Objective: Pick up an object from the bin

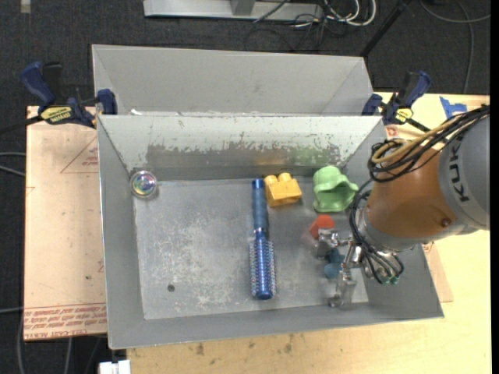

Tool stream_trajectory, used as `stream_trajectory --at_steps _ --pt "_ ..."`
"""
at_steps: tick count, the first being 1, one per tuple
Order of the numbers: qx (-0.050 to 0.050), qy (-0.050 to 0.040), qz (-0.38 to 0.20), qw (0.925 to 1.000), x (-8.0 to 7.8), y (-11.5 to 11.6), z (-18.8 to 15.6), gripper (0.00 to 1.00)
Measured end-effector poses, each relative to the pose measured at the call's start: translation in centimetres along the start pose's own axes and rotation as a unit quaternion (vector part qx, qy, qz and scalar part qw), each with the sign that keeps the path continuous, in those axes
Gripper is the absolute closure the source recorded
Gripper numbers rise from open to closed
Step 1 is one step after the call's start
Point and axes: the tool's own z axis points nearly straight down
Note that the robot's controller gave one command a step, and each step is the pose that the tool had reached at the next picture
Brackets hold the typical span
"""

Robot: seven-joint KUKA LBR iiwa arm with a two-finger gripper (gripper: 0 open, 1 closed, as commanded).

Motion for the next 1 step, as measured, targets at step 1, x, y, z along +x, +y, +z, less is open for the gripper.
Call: stream_trajectory --at_steps 1 --pt "0.002 -0.0045 -0.251 0.9679 -4.05 -3.94 -0.54 0.0"
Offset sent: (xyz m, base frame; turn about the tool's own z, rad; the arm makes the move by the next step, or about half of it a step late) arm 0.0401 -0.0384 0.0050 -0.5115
